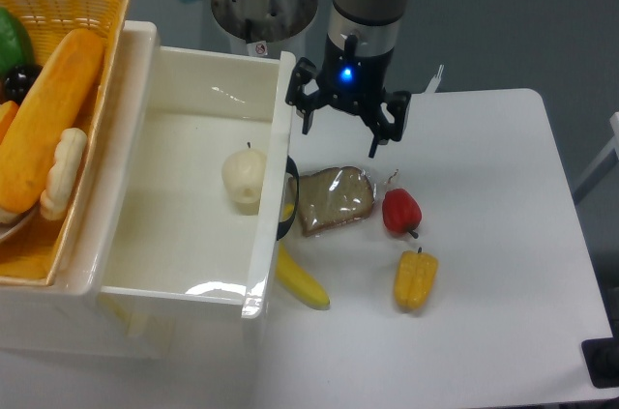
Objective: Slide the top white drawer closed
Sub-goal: 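Move the gripper down beside the bagged bread toward the drawer front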
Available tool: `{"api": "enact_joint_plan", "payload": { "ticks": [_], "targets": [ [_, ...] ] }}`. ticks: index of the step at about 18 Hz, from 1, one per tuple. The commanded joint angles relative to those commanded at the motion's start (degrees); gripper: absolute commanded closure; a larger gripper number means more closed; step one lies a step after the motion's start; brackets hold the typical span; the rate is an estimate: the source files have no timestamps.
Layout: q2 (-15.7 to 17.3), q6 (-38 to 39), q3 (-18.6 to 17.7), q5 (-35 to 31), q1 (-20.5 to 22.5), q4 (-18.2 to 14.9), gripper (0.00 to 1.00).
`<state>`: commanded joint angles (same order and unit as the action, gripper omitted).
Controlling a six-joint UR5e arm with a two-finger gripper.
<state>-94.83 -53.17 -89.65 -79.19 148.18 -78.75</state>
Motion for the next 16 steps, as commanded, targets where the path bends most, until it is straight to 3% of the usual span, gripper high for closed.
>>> {"api": "enact_joint_plan", "payload": {
  "ticks": [16],
  "targets": [
    [-5.36, 2.28, -1.23, -5.19, 3.07, 2.37, 0.00]
  ]
}}
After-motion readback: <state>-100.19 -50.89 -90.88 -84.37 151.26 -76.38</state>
